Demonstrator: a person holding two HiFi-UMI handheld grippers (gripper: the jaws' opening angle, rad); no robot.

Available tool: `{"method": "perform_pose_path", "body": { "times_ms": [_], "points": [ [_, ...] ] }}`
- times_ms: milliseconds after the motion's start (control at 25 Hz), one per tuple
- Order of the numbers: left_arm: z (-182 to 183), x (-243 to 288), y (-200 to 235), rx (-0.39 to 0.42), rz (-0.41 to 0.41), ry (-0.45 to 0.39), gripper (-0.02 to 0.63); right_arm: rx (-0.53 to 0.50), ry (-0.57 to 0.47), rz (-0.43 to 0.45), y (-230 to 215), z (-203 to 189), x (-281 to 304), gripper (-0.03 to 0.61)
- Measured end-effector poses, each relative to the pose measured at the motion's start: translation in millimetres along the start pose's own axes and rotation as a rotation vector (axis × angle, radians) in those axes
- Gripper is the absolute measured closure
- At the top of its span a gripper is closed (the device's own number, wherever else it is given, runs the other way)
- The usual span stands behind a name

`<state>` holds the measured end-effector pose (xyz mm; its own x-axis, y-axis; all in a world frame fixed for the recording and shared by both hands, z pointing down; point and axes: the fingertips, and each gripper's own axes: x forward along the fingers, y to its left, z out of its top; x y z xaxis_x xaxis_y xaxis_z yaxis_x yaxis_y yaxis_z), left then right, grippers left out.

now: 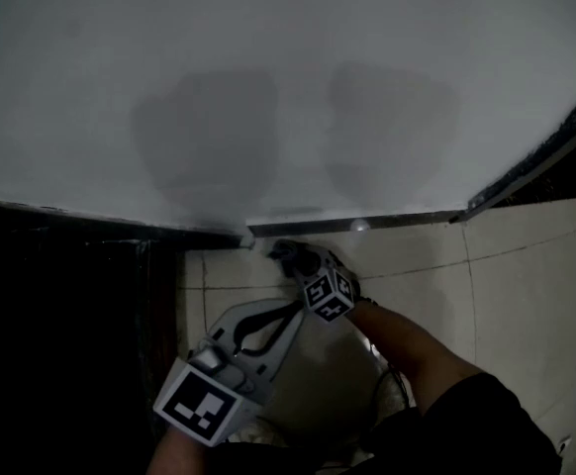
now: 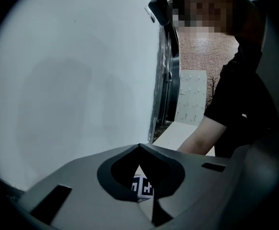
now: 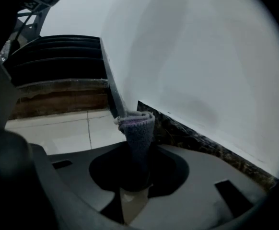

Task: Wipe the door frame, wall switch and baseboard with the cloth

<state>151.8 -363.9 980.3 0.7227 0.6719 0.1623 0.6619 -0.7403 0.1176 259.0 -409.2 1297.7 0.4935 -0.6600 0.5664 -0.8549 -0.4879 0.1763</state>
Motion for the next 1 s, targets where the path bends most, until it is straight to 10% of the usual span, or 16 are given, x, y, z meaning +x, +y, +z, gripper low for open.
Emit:
{"method": "perform_pose_path", "body": {
  "times_ms": [440, 1000],
  "points": [
    [0, -40, 6, -0.047, 0.04, 0.025, 0.614, 0.193, -0.029, -0.053, 16, 33, 69, 0.482],
    [-3, -26, -6, -0.038, -0.003, 0.033, 0.612, 0.156, -0.013, -0.105, -19, 13, 46, 0.482]
  ]
}}
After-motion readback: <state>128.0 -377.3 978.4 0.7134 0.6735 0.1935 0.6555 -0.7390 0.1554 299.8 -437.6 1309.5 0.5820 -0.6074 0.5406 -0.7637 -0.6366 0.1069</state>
